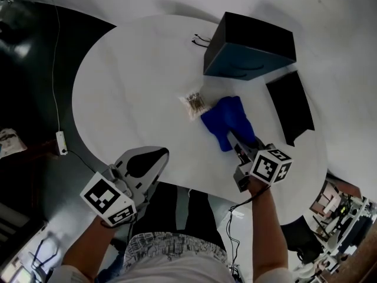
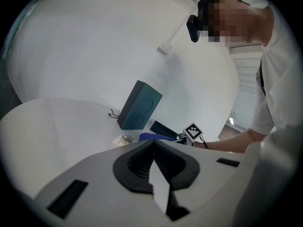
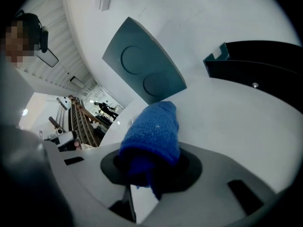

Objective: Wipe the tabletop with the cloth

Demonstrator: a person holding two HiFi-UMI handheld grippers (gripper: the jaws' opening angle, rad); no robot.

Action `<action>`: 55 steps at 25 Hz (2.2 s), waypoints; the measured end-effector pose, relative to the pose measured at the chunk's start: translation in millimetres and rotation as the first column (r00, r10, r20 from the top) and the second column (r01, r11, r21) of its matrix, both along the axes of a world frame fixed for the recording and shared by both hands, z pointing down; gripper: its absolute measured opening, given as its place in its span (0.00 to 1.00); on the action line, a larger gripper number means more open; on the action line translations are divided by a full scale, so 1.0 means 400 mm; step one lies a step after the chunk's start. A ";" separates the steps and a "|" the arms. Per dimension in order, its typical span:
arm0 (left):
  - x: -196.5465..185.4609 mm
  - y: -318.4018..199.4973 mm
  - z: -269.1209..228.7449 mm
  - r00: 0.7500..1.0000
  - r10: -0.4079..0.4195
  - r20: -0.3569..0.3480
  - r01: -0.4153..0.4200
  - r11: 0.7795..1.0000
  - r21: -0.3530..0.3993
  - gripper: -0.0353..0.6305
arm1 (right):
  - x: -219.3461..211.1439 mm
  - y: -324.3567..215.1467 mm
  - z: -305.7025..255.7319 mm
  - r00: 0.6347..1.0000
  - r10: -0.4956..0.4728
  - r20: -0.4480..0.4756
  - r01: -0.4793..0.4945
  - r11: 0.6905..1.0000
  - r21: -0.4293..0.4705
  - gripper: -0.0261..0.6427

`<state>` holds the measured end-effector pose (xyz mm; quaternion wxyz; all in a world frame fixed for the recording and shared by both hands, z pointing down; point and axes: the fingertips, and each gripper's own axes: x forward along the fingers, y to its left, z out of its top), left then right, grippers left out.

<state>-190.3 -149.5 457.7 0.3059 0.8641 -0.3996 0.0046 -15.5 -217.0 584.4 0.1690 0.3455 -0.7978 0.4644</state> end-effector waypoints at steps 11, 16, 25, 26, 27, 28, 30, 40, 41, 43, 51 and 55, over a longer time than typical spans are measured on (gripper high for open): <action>0.080 0.007 0.002 0.999 0.048 0.006 -0.048 0.999 -0.006 0.09 | 0.059 0.019 0.021 0.997 0.007 -0.083 -0.010 0.999 -0.043 0.21; 0.156 0.013 -0.006 0.995 0.098 0.013 -0.098 0.995 -0.003 0.09 | 0.147 0.045 0.024 0.995 0.051 -0.083 -0.056 0.997 -0.057 0.21; 0.337 0.025 -0.023 0.981 0.192 0.019 -0.192 0.981 0.006 0.09 | 0.360 0.102 0.014 0.984 0.155 -0.092 -0.161 0.985 -0.059 0.21; 0.358 0.026 -0.025 0.979 0.204 0.019 -0.204 0.979 0.008 0.09 | 0.384 0.107 0.010 0.981 0.167 -0.096 -0.173 0.984 -0.053 0.21; 0.380 0.028 -0.027 0.976 0.215 0.019 -0.215 0.976 0.009 0.09 | 0.408 0.114 0.008 0.979 0.179 -0.098 -0.184 0.982 -0.051 0.21; 0.402 0.030 -0.030 0.974 0.226 0.018 -0.226 0.974 0.012 0.09 | 0.432 0.122 0.008 0.977 0.190 -0.098 -0.196 0.979 -0.052 0.21; 0.445 0.036 -0.036 0.969 0.246 0.016 -0.247 0.969 0.018 0.09 | 0.477 0.140 0.007 0.972 0.212 -0.098 -0.218 0.974 -0.055 0.21; 0.618 0.082 -0.052 0.944 0.329 0.023 -0.330 0.944 0.030 0.09 | 0.675 0.240 0.014 0.946 0.308 -0.103 -0.316 0.946 -0.078 0.21; 0.630 0.086 -0.052 0.942 0.336 0.024 -0.337 0.941 0.030 0.09 | 0.694 0.248 0.014 0.941 0.322 -0.102 -0.330 0.941 -0.078 0.21; 0.651 0.096 -0.052 0.937 0.348 0.027 -0.349 0.937 0.030 0.09 | 0.730 0.263 0.015 0.931 0.349 -0.103 -0.358 0.931 -0.077 0.21; 0.709 0.128 -0.060 0.927 0.374 0.029 -0.374 0.927 0.035 0.09 | 0.833 0.310 0.012 0.897 0.429 -0.104 -0.438 0.895 -0.084 0.21; 0.700 0.133 -0.064 0.928 0.372 0.028 -0.373 0.927 0.042 0.09 | 0.832 0.315 0.002 0.889 0.446 -0.102 -0.454 0.887 -0.078 0.21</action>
